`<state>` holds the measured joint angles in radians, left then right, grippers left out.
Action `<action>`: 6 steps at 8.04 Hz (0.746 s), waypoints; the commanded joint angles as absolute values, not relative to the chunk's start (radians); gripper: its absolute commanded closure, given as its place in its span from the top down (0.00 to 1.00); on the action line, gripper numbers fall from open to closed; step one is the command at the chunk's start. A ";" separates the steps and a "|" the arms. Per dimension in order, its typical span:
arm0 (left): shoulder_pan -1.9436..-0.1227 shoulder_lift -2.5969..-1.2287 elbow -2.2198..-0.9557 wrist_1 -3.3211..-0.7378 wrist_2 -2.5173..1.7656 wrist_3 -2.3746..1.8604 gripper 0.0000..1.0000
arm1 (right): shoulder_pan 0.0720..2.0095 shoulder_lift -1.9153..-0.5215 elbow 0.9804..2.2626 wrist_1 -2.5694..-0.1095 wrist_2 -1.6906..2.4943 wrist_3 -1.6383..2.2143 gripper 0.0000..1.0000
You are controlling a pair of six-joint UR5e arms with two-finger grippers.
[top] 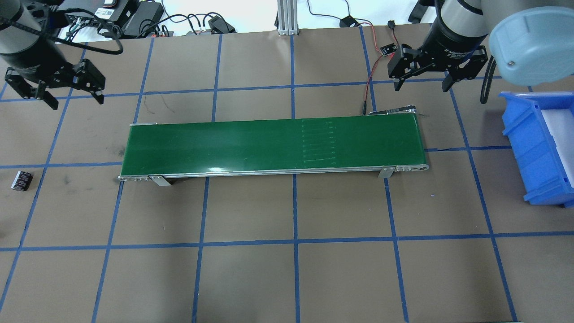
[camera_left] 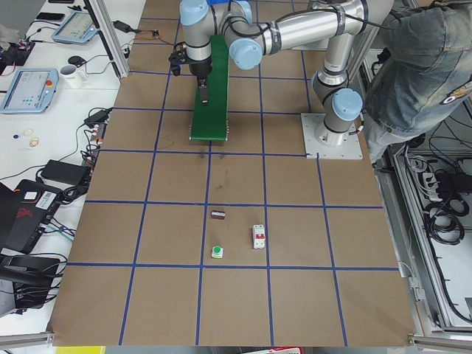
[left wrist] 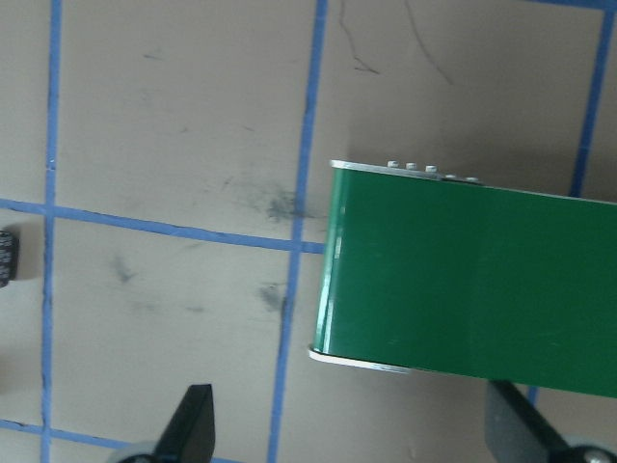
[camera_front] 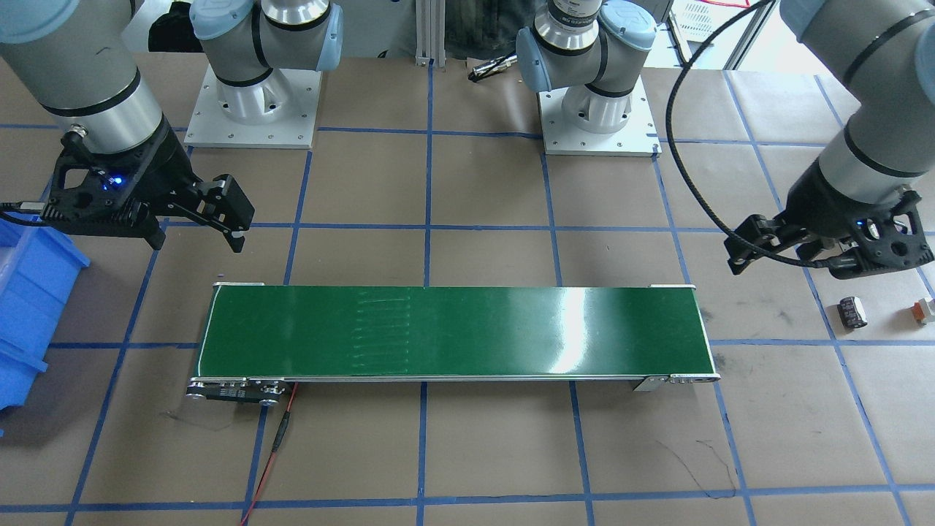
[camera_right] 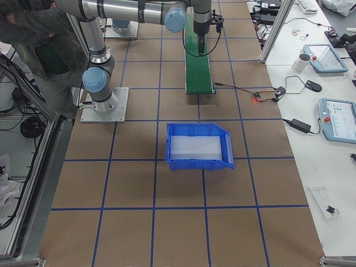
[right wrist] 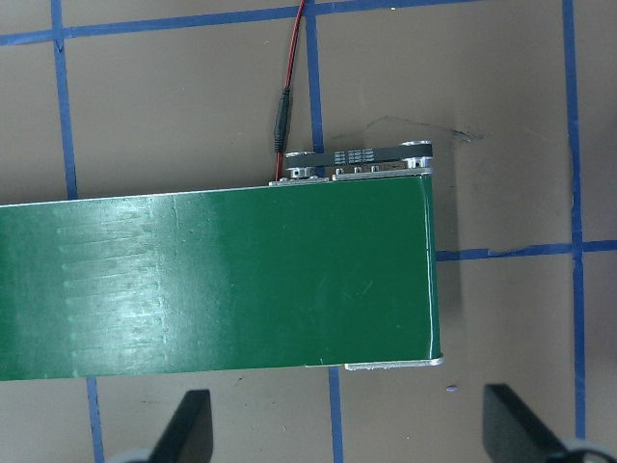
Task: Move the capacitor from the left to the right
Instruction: 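Move the left gripper outward and down over the black capacitor on the table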
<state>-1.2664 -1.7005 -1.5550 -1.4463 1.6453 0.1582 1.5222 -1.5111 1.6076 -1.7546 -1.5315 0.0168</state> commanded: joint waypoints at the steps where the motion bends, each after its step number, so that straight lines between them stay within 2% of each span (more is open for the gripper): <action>1: -1.111 -1.698 -1.704 -1.245 1.663 0.326 1.00 | 1.522 -1.513 1.608 -1.755 -1.531 0.017 1.00; 4: -0.938 -1.713 -1.744 -1.164 1.658 0.550 1.00 | 1.522 -1.513 1.608 -1.755 -1.531 0.018 1.00; 6: -0.878 -1.787 -1.744 -1.113 1.657 0.598 1.00 | 1.522 -1.513 1.608 -1.755 -1.531 0.017 1.00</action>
